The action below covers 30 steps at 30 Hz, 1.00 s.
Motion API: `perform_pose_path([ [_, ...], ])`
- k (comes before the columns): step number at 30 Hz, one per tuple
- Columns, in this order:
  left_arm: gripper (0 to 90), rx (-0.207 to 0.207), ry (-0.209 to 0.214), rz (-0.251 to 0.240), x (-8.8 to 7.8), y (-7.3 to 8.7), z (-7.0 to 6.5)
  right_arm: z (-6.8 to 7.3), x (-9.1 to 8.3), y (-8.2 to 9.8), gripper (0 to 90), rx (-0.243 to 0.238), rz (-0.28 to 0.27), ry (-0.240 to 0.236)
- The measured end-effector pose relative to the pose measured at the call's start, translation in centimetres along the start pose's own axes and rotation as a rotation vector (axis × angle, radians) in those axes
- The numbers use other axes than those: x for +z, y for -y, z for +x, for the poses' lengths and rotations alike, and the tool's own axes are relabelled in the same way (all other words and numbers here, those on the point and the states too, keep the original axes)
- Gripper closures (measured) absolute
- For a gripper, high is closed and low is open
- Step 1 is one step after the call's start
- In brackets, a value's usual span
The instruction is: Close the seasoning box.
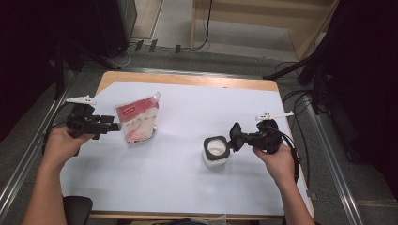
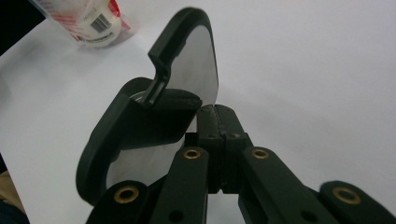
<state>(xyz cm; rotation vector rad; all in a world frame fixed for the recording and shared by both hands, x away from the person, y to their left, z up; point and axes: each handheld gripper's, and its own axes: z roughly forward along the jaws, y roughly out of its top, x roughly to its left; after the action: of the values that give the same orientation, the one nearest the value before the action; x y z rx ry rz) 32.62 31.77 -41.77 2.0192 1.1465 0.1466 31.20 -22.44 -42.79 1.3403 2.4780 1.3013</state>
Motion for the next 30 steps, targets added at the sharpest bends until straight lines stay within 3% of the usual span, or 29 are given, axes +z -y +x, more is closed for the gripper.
perform_pose_path([
  [21, 40.8, -0.003, 0.011, 0.010, 0.1, 0.0, 0.1, 1.0, 0.4, -0.2, 90.0, -0.041, 0.008, -0.005],
  [26, 40.7, -0.007, 0.013, 0.001, 0.0, 0.1, 0.1, 1.3, -0.7, -0.5, 90.0, -0.038, -0.063, 0.007],
  [30, 40.7, -0.007, 0.016, 0.006, 0.0, 0.1, 0.2, 1.5, -0.4, -0.4, 90.0, -0.043, -0.049, -0.019],
])
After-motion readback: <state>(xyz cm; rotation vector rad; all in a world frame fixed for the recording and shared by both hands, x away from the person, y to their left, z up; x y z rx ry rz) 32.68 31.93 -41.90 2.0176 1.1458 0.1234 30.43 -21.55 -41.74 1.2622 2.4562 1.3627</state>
